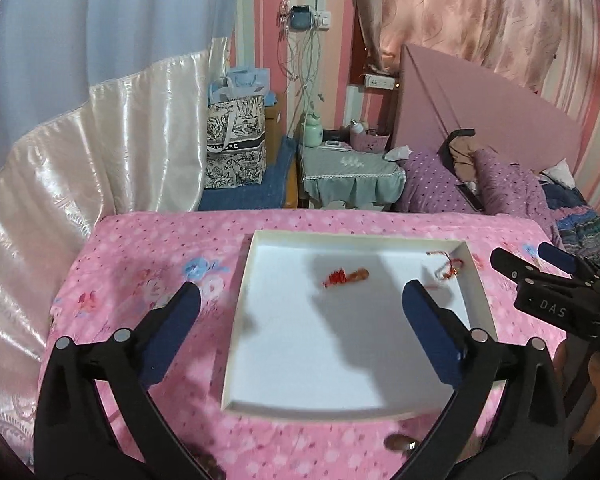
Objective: Organize jewelry
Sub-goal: 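Withdraw both tools from the tray back toward the remaining jewelry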
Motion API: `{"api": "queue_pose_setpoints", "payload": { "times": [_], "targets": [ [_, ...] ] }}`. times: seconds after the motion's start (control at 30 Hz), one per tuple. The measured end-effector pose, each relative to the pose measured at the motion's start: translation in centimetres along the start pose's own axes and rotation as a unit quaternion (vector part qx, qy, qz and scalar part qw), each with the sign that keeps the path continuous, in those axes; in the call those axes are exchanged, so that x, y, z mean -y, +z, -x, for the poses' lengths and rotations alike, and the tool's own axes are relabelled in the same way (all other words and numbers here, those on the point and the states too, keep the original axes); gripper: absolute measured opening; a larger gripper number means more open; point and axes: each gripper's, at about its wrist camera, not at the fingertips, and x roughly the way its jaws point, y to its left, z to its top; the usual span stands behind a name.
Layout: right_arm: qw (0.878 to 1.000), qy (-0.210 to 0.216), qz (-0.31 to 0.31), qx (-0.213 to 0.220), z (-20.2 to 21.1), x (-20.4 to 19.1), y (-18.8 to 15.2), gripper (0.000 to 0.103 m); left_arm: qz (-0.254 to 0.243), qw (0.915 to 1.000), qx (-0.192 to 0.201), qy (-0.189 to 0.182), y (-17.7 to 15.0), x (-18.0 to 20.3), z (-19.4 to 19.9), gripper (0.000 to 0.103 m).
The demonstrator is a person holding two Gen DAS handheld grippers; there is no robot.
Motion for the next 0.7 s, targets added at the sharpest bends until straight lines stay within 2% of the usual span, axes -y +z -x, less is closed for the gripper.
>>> {"api": "queue_pose_setpoints", "payload": {
  "times": [0.23, 0.33, 0.47, 0.6, 0.7],
  "targets": [
    [0.999, -0.035, 0.023, 0.031, 4.2, 0.1, -5.2, 0.101, -0.008, 0.9998, 0.014, -0.007, -5.5, -1.7, 4.5, 0.1],
    [0.996, -0.075, 0.036, 0.031, 5.2, 0.2, -7.3, 0.101, -0.009, 0.9998, 0.018, 0.006, -7.3, -2.4, 5.7, 0.1],
    [0.992, -0.113, 0.044, 0.028, 6.5, 0.9, -9.2, 0.101, -0.001, 1.0, 0.008, -0.006, -9.0, -3.5, 6.6, 0.1],
    [0.991, -0.125, 0.032, 0.043, 8.9, 1.7, -10.0, 0.101, 0.005, 0.9998, 0.008, -0.02, -9.9, -4.7, 8.3, 0.1],
    [0.987, -0.146, 0.025, 0.056, 10.5, 1.5, -10.5, 0.101, 0.005, 0.9998, 0.018, -0.01, -10.5, -5.3, 9.6, 0.1]
  ]
}}
